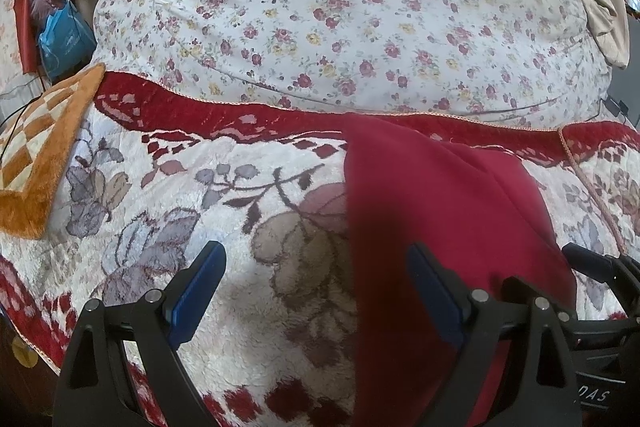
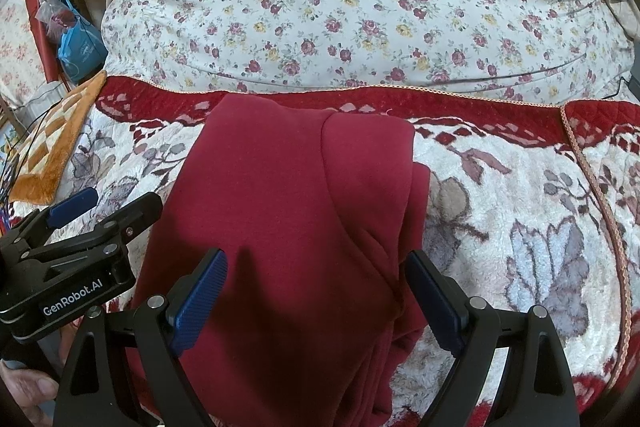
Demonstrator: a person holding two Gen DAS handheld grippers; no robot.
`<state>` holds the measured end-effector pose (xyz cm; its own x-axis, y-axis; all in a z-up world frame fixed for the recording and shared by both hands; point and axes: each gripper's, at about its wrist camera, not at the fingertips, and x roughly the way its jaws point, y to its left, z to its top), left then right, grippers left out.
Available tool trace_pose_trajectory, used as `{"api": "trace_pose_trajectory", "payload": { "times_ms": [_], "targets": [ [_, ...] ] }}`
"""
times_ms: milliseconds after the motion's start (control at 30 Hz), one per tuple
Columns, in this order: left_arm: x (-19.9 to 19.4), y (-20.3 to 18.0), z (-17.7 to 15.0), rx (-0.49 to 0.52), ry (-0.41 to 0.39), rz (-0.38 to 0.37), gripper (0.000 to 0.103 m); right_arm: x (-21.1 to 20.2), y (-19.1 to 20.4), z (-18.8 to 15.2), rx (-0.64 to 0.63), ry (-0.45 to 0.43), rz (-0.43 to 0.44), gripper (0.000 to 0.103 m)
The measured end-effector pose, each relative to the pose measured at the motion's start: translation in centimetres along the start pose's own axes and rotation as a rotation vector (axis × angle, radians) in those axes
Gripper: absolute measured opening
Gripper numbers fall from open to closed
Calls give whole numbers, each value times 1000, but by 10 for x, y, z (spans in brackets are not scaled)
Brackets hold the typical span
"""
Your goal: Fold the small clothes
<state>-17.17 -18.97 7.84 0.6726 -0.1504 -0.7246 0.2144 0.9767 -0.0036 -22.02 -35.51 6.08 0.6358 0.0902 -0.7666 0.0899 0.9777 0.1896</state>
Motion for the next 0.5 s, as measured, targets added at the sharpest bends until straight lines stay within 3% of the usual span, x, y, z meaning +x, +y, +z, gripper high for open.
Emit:
{"api": "trace_pose_trajectory", "payload": {
  "times_ms": [167, 500],
  "targets": [
    [-1, 0, 1, -1, -5, -8, 99, 0, 0, 0, 1, -1, -1, 93],
    [-2, -1, 4, 15, -8, -9, 100, -1, 3, 0, 1, -6, -3, 93]
  ]
}}
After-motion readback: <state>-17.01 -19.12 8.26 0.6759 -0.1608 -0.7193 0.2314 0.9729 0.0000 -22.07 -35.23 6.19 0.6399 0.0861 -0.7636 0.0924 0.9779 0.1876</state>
